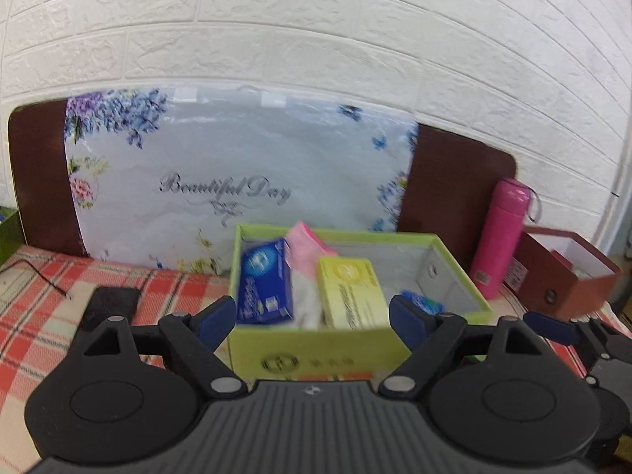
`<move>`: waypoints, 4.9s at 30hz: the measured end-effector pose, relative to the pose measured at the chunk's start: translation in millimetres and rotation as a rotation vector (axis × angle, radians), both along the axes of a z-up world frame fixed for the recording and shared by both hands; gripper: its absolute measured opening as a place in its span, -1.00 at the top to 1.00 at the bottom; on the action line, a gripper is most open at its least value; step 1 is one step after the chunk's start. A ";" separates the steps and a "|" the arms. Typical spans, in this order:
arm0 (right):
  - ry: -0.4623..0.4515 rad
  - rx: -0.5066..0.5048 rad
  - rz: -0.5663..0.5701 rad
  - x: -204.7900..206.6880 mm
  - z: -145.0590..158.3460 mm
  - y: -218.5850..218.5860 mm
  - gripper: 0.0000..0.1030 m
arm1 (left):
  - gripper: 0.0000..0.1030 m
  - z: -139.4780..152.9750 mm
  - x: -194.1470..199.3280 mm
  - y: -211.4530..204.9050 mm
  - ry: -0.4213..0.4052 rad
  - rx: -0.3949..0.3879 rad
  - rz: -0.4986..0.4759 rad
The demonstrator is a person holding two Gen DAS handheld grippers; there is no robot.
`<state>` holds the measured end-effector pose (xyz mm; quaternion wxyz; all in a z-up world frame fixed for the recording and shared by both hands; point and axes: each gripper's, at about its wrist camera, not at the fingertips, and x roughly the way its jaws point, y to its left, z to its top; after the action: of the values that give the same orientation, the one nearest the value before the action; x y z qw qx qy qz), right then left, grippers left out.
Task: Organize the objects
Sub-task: 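Return both tools to the pile, approaching the toothpick bag and gold box, then grasp the clear toothpick bag with the left tool while the right tool grasps the gold box, then carry the toothpick bag and gold box into the lime-green box and release both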
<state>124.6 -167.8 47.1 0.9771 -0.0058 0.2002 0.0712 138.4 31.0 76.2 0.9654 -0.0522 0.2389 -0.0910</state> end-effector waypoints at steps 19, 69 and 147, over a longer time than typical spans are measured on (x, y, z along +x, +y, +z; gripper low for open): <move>0.087 0.019 0.028 -114.8 -57.4 -21.4 -1.00 | -0.70 -70.2 -81.4 -28.1 0.144 0.032 -0.071; 0.100 -0.034 -0.047 -58.4 -53.8 -51.8 0.51 | 0.87 -108.0 -100.1 -51.6 0.220 0.071 -0.477; 0.042 0.080 -0.032 35.5 4.2 -50.7 0.54 | 0.54 2.2 55.4 -68.9 0.036 -0.193 -0.169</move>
<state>160.1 -218.5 51.4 0.9732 0.0381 0.2177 0.0636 193.8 -37.9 78.3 0.9402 -0.1262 0.2500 -0.1938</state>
